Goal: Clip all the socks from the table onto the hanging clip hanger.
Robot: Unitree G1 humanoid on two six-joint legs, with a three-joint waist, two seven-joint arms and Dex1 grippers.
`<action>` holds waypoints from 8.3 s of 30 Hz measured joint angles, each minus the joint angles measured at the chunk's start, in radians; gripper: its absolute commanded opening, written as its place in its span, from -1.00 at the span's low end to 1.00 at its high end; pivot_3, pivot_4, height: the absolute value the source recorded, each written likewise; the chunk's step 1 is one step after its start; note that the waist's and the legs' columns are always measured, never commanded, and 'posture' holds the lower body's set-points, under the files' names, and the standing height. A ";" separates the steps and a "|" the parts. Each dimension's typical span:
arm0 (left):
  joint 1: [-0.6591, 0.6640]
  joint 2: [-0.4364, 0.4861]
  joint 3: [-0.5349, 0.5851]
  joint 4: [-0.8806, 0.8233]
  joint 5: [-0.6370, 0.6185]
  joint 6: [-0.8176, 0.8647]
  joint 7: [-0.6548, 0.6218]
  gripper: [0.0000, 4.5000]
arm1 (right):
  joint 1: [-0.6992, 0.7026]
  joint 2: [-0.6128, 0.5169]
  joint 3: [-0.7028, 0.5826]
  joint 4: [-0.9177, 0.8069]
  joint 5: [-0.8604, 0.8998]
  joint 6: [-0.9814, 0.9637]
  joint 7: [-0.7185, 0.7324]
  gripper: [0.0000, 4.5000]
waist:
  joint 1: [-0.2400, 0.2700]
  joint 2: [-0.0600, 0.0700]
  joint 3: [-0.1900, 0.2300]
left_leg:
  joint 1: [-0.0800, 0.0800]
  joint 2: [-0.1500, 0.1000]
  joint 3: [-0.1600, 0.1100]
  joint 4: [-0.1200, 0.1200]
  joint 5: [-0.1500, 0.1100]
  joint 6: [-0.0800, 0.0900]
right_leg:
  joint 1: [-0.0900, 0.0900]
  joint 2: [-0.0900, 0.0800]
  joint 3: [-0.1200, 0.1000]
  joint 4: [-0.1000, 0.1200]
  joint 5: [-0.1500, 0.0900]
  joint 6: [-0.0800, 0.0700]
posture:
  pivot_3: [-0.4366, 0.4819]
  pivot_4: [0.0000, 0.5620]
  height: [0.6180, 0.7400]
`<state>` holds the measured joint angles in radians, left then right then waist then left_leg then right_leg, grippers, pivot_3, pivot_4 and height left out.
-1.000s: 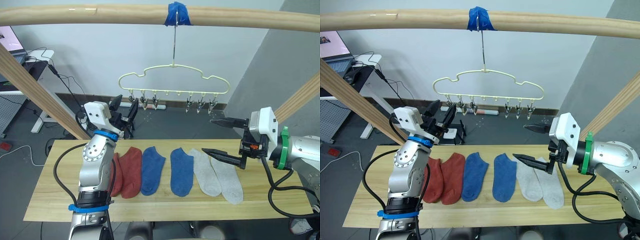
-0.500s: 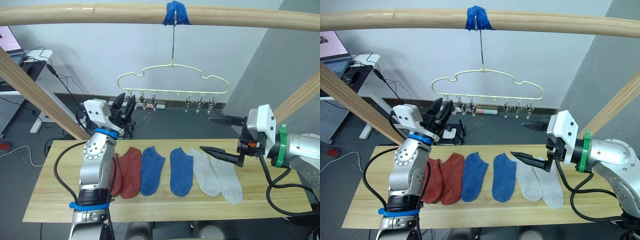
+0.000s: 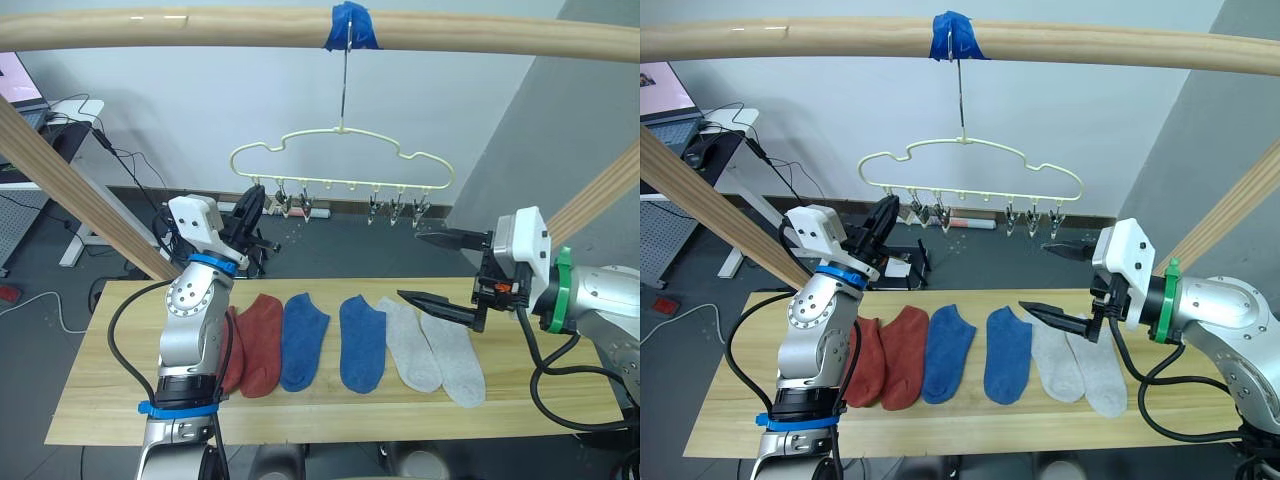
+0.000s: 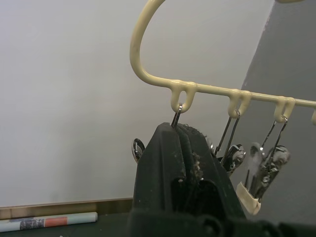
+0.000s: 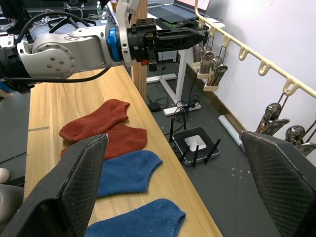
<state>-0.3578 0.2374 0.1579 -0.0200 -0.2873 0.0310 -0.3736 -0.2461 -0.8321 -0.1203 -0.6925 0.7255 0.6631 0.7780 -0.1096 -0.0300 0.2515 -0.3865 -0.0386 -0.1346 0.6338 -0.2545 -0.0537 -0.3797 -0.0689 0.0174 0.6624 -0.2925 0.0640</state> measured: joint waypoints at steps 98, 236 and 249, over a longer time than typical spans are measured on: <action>0.005 0.000 -0.032 -0.006 0.068 0.011 0.078 0.11 | -0.083 0.055 0.064 0.019 0.008 0.014 0.014 1.00 | -0.005 0.000 0.000 | -0.013 -0.001 -0.001 0.012 0.000 0.001 | -0.008 0.000 0.000 0.003 0.004 0.003 | -0.68 -0.13 1.00; 0.029 0.133 0.042 -0.254 -0.249 0.454 -0.066 -1.00 | 0.264 0.355 0.147 0.657 -0.627 -0.300 -0.265 -0.99 | -0.002 0.007 0.022 | -0.009 -0.001 0.001 0.012 0.001 0.001 | -0.009 0.000 0.003 0.012 0.005 0.003 | -0.51 0.05 1.00; -0.001 0.133 0.130 -0.328 -0.542 0.712 0.016 -1.00 | -0.038 0.556 0.428 0.314 -0.593 -0.150 -0.225 -0.99 | 0.000 0.002 0.033 | -0.013 0.002 -0.001 0.012 0.001 0.000 | -0.012 -0.003 0.003 0.010 0.004 0.003 | -0.51 0.04 1.00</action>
<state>-0.3589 0.3702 0.2878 -0.3484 -0.8290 0.7426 -0.3574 -0.2845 -0.2762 0.3075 -0.3789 0.1326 0.5128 0.5533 -0.1096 -0.0278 0.2849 -0.3990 -0.0370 -0.1358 0.6458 -0.2535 -0.0533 -0.3916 -0.0718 0.0205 0.6729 -0.2881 0.0672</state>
